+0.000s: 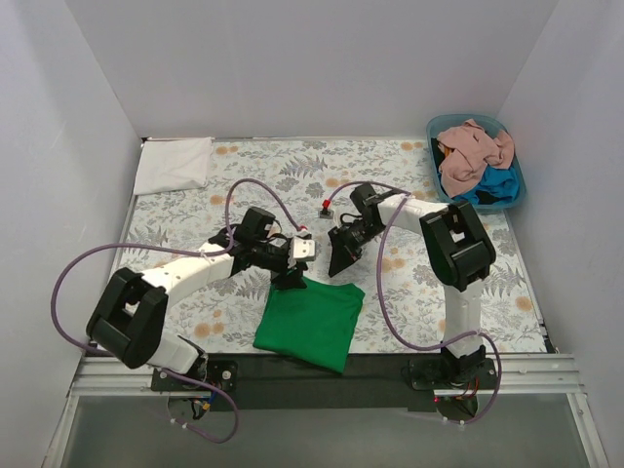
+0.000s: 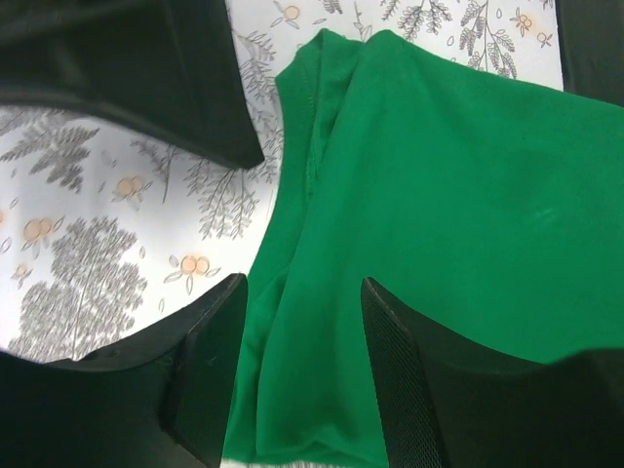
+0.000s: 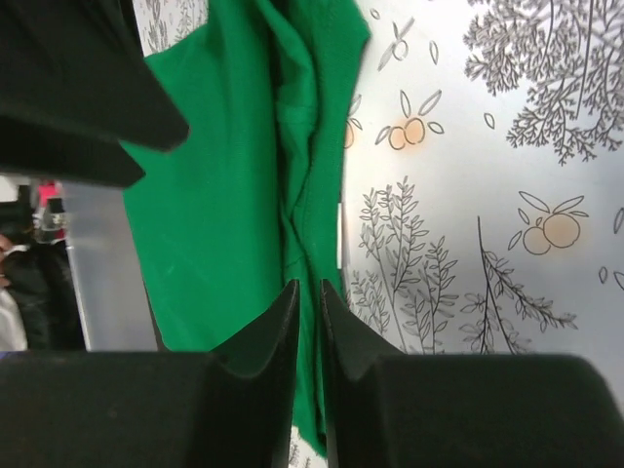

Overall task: Fold and stack the t-shirts
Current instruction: Fold the tshirt

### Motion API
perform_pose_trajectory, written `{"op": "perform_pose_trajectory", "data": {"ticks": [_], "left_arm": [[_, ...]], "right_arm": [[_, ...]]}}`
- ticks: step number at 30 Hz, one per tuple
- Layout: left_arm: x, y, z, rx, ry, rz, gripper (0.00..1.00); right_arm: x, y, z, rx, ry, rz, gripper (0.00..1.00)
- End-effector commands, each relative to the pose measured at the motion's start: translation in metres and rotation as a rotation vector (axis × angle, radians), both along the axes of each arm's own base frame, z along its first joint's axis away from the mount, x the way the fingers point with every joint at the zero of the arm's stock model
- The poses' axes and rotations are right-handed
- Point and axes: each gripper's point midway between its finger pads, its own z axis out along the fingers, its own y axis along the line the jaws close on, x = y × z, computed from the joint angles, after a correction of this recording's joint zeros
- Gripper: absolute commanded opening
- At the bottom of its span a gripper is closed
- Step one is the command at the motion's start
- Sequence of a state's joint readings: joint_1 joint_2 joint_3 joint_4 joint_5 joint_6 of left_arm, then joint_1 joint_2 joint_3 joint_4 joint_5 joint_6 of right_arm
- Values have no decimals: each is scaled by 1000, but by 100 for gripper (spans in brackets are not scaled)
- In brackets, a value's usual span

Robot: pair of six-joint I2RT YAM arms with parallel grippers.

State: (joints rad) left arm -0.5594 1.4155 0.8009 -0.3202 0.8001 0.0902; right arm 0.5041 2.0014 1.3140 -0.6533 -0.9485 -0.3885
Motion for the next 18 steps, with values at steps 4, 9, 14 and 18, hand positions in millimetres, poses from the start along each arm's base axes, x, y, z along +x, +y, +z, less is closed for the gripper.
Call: {"op": "perform_pose_trajectory", "data": {"ticks": [4,9,14,18], "left_arm": [[1,-27,-12,-13,-77,-112,49],[-7,-37,-27,15,-83,-175,48],[-13,-43,-38,35,-100,-222,47],[-18,-47,-42,35,-76,-235,43]], "right_arm": [[2,19,2,78,143,-35,17],[-2,19,-13,62,205,-57,14],[-11,17,-28,29,238,-55,11],[-16,16,-38,9,245,-48,9]]}}
